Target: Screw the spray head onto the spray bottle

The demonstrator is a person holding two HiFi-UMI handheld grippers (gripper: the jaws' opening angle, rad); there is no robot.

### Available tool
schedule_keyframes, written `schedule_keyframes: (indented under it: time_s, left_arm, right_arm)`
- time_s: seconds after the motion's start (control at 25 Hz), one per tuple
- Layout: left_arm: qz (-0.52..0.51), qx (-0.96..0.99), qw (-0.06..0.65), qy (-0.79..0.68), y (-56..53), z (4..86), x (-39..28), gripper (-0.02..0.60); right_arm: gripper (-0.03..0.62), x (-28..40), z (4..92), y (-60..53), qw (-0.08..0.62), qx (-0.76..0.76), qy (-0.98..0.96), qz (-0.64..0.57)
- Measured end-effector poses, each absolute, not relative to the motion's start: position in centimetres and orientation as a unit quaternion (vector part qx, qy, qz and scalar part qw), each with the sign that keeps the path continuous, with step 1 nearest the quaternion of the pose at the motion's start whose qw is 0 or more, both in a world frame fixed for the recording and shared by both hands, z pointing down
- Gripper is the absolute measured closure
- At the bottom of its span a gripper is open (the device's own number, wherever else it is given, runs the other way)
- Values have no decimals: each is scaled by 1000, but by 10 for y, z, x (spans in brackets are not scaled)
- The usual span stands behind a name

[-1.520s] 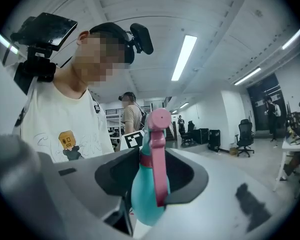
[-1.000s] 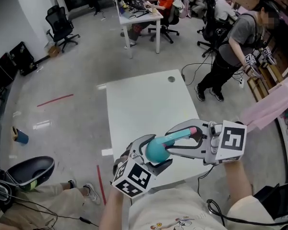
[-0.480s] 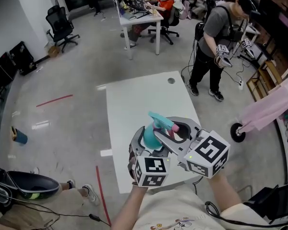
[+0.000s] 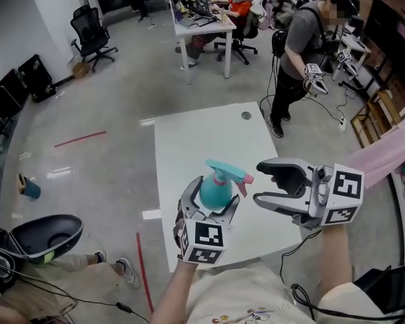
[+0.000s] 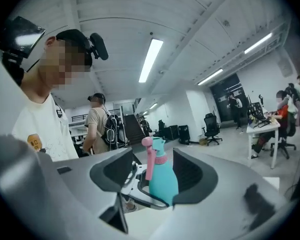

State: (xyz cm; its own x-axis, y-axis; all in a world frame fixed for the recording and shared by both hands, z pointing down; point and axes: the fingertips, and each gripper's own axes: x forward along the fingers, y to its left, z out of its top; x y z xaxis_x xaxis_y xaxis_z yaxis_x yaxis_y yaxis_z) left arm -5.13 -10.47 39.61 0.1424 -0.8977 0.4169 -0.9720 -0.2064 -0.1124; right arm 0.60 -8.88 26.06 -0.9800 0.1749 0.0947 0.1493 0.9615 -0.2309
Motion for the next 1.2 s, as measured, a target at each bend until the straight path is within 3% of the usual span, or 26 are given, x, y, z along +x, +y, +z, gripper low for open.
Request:
schedule_keyframes:
  time_s: [0.44,1.12,1.2]
  left_arm:
    - [210,755,77,-616,-107,390,-41,175]
    - [215,773,57,-594,-98,387,-28,175]
    - [216,775,56,-592,-100,388,-26,175]
  right_arm:
    - [356,-7,294,-122,136,-4,-990,42]
    - [359,-34,288,-84,128,-71,-988,52]
    - [451,-35,290,-83,129,-72,-988,47]
